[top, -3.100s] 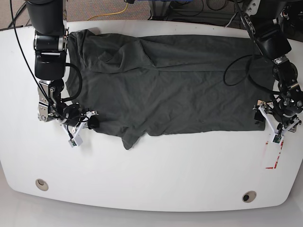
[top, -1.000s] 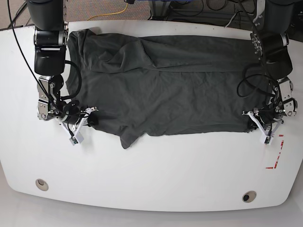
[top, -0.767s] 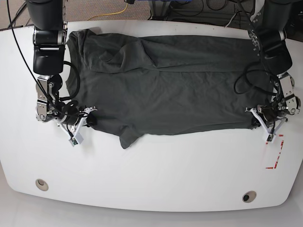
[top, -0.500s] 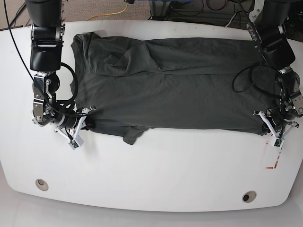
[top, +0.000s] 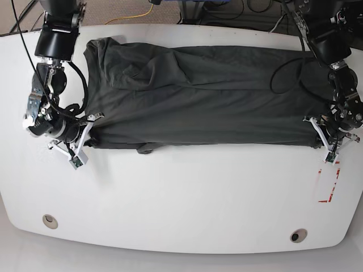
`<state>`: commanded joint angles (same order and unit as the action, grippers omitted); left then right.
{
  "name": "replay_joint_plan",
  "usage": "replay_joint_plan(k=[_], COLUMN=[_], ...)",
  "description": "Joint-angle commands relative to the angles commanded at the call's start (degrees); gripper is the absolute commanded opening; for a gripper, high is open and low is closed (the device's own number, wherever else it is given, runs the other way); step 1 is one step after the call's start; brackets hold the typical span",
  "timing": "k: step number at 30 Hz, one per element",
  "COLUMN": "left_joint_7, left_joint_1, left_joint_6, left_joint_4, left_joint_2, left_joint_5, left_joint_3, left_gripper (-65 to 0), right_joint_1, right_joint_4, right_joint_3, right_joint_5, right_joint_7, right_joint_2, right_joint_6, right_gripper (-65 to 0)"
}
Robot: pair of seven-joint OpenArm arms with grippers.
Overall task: Layout the t-shirt on the table in an organized manner, then fold the t-shirt properly
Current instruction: 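Lift the held corners and fold them over toward the first edge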
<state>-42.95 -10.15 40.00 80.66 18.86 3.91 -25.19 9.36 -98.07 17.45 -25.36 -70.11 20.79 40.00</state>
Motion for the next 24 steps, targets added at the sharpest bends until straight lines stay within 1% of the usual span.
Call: replay_joint_plan(k=[3,6,10,19,21,24], left_joint_7=[0.0,0.0,0.0,0.0,0.0,0.0], left_joint_1=[2.2,4.0,7.0,12.3,13.5,14.6], left_joint_6=[0.0,0.0,0.0,0.0,0.0,0.0], left_joint_4=[2.1,3.5,5.8,7.9,8.0,8.0], left_joint_2=[0.0,0.0,0.0,0.4,0.4,0.4], left_joint_5=[0.0,0.0,0.0,0.1,0.1,0.2], left_joint_3=[0.0,0.0,0.0,-0.1,-0.1,-0.1], left_gripper=[-65.0,-65.0,-65.0,-64.6,-64.6,-64.4], right_joint_1=[-2.5,-5.2,-9.8,-16.0,-16.8,-17.8], right_joint_4=[-5.8,-10.4,-14.2,-14.3,-14.3,-14.4], right_joint_3=[1.5,2.7,3.4,3.4,3.4,3.4], right_joint_5=[0.0,0.0,0.0,0.0,0.0,0.0], right_joint_7=[-4.2,-6.3,-6.4,-6.4,-6.4,-6.4], right_joint_2=[-1.2,-2.4,-4.0,-4.4,-5.3,-5.5], right_joint_6=[0.00,0.00,0.00,0.00,0.00,0.00], right_gripper=[-65.0,-65.0,-65.0,-65.0,-65.0,-64.8])
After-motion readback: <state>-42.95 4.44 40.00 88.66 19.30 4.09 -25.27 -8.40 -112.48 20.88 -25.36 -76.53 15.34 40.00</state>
